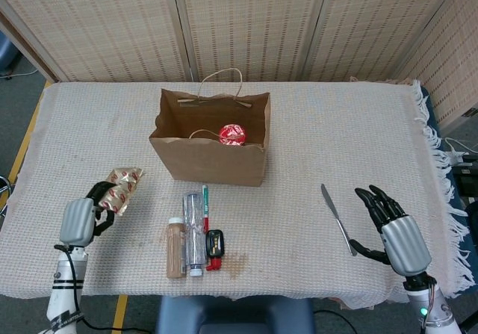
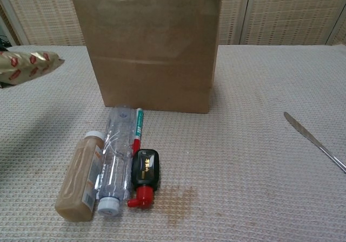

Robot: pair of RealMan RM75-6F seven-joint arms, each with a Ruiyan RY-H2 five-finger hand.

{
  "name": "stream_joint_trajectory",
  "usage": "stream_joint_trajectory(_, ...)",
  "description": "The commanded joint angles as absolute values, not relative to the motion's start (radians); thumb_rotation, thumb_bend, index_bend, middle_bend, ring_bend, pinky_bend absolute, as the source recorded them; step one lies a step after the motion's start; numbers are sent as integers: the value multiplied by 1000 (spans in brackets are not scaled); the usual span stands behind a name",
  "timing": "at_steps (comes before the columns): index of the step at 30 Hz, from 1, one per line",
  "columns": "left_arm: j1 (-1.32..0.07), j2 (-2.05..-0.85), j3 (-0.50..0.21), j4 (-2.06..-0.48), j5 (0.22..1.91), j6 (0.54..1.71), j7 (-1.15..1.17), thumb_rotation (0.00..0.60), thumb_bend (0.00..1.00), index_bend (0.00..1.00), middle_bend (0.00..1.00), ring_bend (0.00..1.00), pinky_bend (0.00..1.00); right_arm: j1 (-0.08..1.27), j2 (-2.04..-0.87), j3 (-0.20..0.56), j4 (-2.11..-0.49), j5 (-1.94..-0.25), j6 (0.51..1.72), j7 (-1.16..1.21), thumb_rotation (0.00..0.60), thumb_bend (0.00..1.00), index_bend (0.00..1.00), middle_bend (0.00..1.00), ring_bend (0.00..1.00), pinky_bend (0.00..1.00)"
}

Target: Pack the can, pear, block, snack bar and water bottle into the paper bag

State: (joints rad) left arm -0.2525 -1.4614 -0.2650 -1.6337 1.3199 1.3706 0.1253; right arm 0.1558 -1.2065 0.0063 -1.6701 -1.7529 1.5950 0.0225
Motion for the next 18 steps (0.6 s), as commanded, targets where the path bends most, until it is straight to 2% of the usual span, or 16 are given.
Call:
stream_joint_trajectory(1,-258,-1394,-419,-1766,1183,1419,35,600,674,733,715,724,829,156,-1207,6,-1669,-1754,1593,24,600,37,0,128,59,227)
stream_joint_trajectory(4,-267,-1330,-533,-1880,1075,1405,-24,600,675,733,716,724,828,157,-1209,6,-1667,-1758,1590,25,600,36,0,128,59,227)
stream_joint_trajectory(8,-310,-1236,-628,-1980,1001,1365,13,600,674,732,716,723,825,158,-1213,6,-1664,-1764,1590,25,600,37,0,128,59,227)
stream_joint_trajectory(13,-401,-1152,-649,-2014,968,1269,131,600,673,733,714,723,818,158,-1214,5,-1660,-1767,1587,29,600,37,0,128,59,227)
stream_joint_trajectory(18,-511,-1089,-627,-2026,1008,1155,239,600,676,732,713,724,818,164,-1219,8,-1654,-1749,1565,34,600,37,0,128,59,227)
